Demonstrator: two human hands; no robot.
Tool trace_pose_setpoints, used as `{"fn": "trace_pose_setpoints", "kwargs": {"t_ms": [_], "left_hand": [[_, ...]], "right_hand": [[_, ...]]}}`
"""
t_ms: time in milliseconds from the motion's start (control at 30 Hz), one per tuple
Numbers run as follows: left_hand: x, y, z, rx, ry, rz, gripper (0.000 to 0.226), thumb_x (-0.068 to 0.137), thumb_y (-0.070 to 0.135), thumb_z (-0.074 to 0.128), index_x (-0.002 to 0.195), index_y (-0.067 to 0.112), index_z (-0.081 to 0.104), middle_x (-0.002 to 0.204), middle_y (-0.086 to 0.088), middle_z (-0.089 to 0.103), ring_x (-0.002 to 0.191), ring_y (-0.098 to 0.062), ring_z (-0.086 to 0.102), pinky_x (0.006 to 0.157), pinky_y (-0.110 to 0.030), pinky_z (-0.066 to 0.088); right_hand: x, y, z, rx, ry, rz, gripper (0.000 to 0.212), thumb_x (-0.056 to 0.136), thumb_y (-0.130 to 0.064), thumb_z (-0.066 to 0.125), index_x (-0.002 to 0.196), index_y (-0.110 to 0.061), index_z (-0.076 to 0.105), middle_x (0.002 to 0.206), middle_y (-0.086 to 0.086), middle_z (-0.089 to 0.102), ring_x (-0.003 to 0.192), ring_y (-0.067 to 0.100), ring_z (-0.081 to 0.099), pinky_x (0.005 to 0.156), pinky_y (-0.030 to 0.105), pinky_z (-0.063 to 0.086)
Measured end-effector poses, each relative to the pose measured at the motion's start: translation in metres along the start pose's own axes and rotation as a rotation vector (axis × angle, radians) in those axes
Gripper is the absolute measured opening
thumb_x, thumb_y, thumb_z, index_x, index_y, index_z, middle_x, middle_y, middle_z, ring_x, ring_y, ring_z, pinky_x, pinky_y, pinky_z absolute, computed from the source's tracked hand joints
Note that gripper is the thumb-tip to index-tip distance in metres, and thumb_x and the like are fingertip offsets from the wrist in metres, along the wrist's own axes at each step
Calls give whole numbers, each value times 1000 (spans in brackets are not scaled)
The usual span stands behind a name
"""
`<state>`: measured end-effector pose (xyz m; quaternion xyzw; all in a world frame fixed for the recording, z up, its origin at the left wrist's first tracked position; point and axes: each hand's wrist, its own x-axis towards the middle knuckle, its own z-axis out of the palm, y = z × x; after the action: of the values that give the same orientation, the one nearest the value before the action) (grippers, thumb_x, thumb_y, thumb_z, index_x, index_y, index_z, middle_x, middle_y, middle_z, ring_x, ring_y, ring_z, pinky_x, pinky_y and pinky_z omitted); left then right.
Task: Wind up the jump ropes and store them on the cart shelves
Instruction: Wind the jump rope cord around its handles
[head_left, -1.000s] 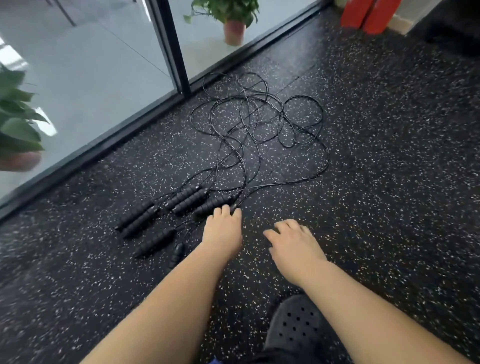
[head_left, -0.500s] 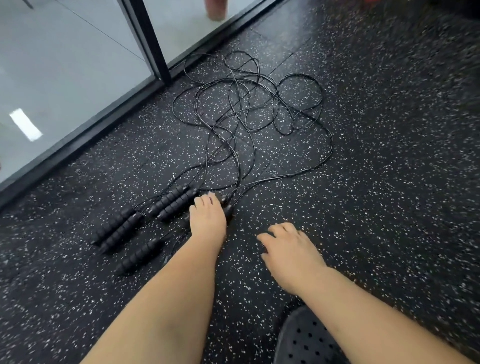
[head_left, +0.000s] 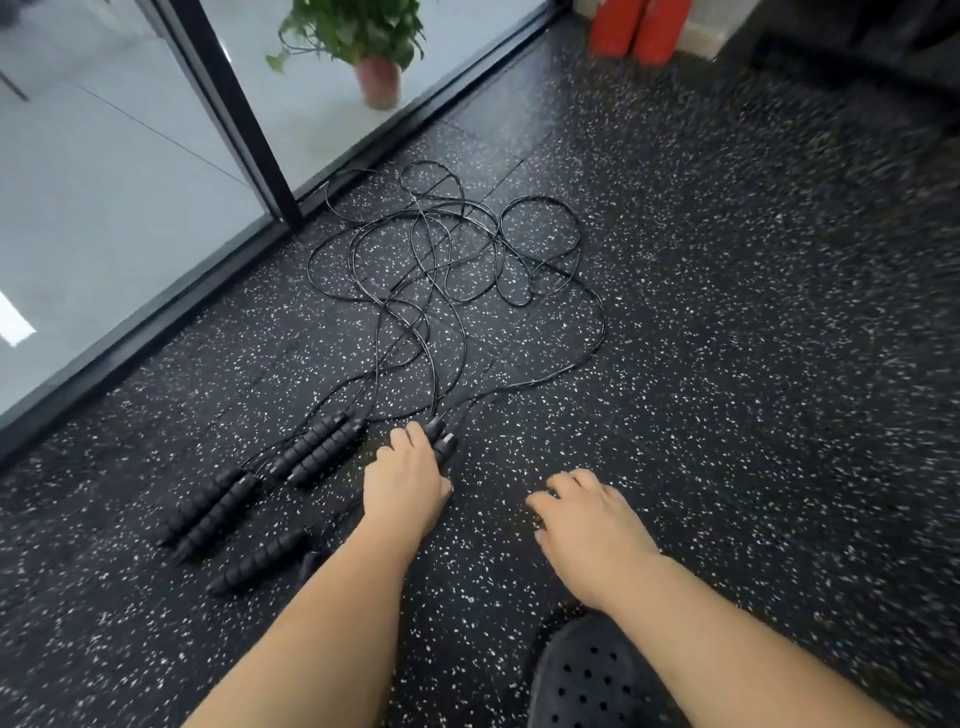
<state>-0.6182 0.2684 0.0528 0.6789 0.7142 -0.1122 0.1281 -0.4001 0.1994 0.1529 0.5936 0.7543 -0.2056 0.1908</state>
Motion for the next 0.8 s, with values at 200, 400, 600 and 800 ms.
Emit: {"fn": "trace_pose_setpoints", "kwargs": {"t_ms": [200,400,600,800], "left_hand": [[-33,54,-100,-98,57,239,74,97,53,68,148,14,31,130,-7,51,106,-34,71,81,-43,55],[-83,128,-195,-95,205,515,72,98,51,68,150,19,32,132,-3,52,107,-32,70,83,-43,56],[-162,212,-274,-51,384,825,81,96,47,71,157,17,26,134,-3,49,110,-31,68,80,-44,55],[-264,288,-334,-37,513,1111,83,95,44,71,159,21,24,136,-2,47,118,-29,62,87,-46,56]], "right_hand": [[-44,27,-57,55,107,99,47,111,-38,44,157,-28,41,156,2,43,141,27,40,114,46,43],[-124,74,-108,139,244,274,60,111,-39,48,164,-22,27,160,2,40,142,27,43,112,45,46],[-234,125,-148,267,465,467,79,108,-39,53,169,-21,6,169,5,29,147,30,40,115,45,45],[-355,185,-173,289,696,557,68,106,-23,57,165,-29,23,163,-2,30,139,28,45,110,45,47]]}}
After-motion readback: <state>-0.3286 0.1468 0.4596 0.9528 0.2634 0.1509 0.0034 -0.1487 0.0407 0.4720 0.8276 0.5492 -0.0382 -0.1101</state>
